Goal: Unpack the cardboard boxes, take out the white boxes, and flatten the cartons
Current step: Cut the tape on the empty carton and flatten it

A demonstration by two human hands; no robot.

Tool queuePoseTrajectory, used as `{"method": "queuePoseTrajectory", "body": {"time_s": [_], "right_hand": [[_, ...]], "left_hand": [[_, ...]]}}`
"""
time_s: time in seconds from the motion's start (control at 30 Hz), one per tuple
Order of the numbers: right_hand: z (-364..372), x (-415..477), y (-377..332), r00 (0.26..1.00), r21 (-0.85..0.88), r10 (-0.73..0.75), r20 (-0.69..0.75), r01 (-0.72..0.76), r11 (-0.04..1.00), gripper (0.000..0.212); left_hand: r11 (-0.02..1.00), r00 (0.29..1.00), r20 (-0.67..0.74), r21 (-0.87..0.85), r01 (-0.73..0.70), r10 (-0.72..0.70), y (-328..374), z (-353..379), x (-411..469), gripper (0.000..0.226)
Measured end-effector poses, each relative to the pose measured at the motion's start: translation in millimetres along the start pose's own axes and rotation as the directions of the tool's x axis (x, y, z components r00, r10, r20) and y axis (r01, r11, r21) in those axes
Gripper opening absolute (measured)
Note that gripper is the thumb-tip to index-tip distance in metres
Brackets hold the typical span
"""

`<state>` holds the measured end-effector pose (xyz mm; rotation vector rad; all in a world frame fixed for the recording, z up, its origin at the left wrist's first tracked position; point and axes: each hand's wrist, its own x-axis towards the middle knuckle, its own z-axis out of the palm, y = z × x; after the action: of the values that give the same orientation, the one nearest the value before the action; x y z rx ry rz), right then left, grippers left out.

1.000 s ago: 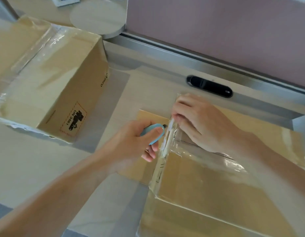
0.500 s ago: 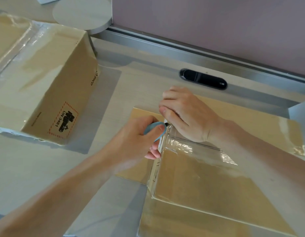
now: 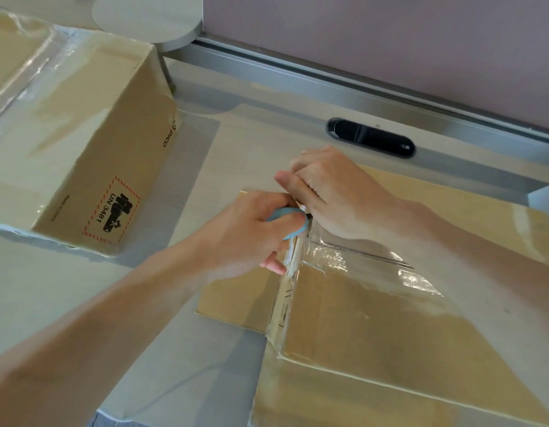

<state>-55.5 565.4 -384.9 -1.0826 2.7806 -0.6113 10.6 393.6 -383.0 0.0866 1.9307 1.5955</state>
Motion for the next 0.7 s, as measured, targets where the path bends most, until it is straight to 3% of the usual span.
{"method": "queuePoseTrajectory", "body": {"time_s": [0.17,0.37,0.5,0.7], "right_hand": [[1,1,1,1.000,-0.007,-0.005,-0.018,0.004,1.000,0.060],[1,-1,0,0.999,-0.033,0.037,-0.033,-0.039,0.999,0.065],[1,-1,-5,0.998,-0.050,0.050,-0.037,-0.051,0.997,0.057],[2,-2,-10,0.998,-0.048,0.055,-0.028,-0.056,0.997,0.059]], "left_hand": [[0.998,0.990,0.137,-0.058,0.028,-0.019,3,-9,6,0.024],[0.998,0.995,0.082,0.043,-0.055,0.052,2,-4,11,0.023],[0.996,0.982,0.189,0.086,-0.022,0.006,-4,-11,6,0.028],[0.990,0.972,0.233,0.121,-0.067,0.037,-8,-17,-1,0.031]]}}
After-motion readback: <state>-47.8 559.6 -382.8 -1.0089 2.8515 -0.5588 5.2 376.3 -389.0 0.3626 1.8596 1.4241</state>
